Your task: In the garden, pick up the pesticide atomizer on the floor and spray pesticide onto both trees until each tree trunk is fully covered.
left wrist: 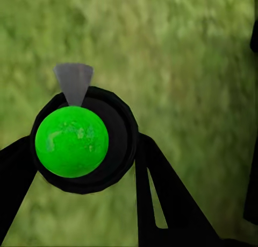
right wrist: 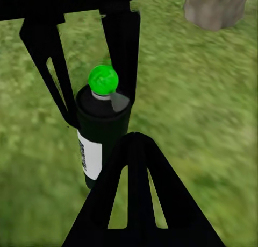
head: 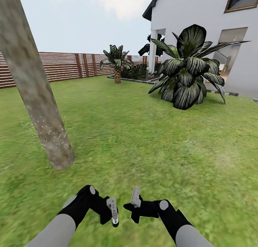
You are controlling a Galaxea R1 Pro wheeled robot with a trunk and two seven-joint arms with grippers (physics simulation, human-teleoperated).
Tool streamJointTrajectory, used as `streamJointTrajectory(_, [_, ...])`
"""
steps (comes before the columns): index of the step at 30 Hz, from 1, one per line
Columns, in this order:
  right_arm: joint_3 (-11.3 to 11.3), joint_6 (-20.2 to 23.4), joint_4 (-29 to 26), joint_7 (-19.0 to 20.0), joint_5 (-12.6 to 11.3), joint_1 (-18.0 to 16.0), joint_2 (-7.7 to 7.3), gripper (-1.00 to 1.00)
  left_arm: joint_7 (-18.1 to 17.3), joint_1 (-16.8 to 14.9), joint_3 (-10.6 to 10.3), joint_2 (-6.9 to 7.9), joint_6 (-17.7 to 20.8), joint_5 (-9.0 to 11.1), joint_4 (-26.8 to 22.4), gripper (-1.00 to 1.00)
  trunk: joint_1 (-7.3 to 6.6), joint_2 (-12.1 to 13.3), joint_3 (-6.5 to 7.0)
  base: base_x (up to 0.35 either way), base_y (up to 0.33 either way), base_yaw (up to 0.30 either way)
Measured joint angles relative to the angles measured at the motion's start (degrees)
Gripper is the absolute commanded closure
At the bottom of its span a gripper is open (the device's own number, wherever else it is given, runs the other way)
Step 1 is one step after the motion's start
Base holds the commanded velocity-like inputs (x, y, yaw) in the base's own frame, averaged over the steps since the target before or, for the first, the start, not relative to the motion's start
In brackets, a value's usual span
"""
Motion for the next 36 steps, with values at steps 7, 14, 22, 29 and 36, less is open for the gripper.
streamJointTrajectory(7, [0.00,0.00,0.00,0.00,-0.08,0.00,0.00,1.00,0.37,0.03,-0.08,-1.55,0.24,-0.90,1.22,1.00,0.00,0.00,0.00,0.000,0.000,0.000])
streamJointTrajectory(14, [0.00,0.00,0.00,0.00,-0.09,0.00,0.00,1.00,2.34,0.03,-0.08,-1.89,0.33,-0.72,1.29,1.00,0.00,0.00,0.00,0.000,0.000,0.000])
streamJointTrajectory(22, [0.03,0.00,0.00,0.00,-0.09,0.00,0.00,1.00,2.37,-0.01,-0.08,-2.86,1.53,-0.66,1.23,1.00,0.00,0.00,0.00,0.000,0.000,0.000])
streamJointTrajectory(29, [0.04,0.00,0.00,0.00,-0.09,0.00,0.00,1.00,2.37,-0.07,-0.16,-3.43,1.76,-0.62,1.11,1.00,0.00,0.00,0.00,0.000,0.000,0.000])
streamJointTrajectory(36, [0.03,0.00,0.00,0.00,-0.09,0.00,0.00,1.00,2.11,-0.20,-0.18,-3.61,1.72,-0.44,0.45,1.00,0.00,0.00,0.00,0.000,0.000,0.000])
